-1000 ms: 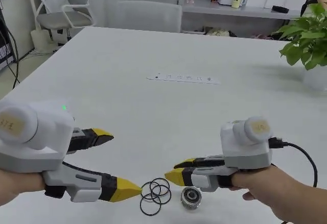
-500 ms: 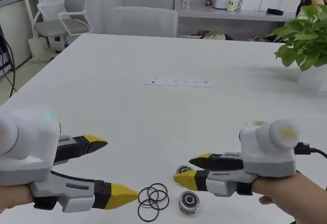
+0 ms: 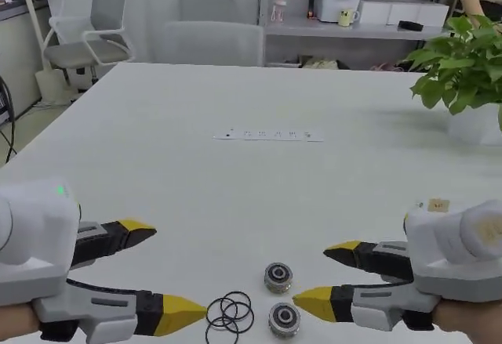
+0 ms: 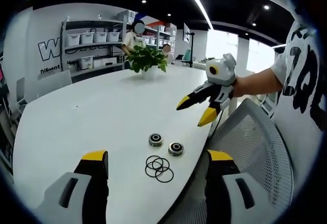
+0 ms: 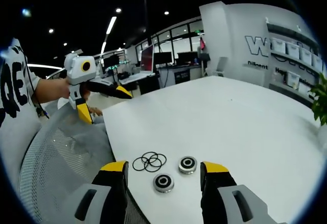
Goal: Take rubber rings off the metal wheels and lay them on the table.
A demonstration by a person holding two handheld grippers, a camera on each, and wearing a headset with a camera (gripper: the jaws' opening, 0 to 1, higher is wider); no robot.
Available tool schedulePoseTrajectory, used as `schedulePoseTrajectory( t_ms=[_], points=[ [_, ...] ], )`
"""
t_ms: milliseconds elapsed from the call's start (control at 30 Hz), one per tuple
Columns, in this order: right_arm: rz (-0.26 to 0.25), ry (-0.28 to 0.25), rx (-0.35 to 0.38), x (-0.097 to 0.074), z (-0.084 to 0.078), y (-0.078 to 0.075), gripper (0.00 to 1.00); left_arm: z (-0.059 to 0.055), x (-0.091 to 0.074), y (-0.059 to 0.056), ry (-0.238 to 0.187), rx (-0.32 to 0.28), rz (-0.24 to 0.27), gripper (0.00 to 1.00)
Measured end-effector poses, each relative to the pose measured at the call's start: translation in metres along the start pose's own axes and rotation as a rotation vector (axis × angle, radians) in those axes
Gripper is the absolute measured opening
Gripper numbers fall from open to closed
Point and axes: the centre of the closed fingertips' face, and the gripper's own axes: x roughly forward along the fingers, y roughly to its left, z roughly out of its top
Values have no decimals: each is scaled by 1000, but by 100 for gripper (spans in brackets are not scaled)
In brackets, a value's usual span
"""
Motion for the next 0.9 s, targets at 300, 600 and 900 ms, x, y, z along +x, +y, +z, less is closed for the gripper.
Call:
schedulePoseTrajectory(
  t_ms=[300, 600, 900],
  points=[
    [-42, 10, -6, -24, -7, -3, 65, -9, -4, 1, 18, 10, 25, 76],
    [-73, 14, -13, -39, -9, -9, 74, -14, -9, 4, 37, 23, 51, 76],
    [-106, -1, 13, -52, -13, -15, 81, -16, -13, 9, 40, 30, 81, 76]
  ],
)
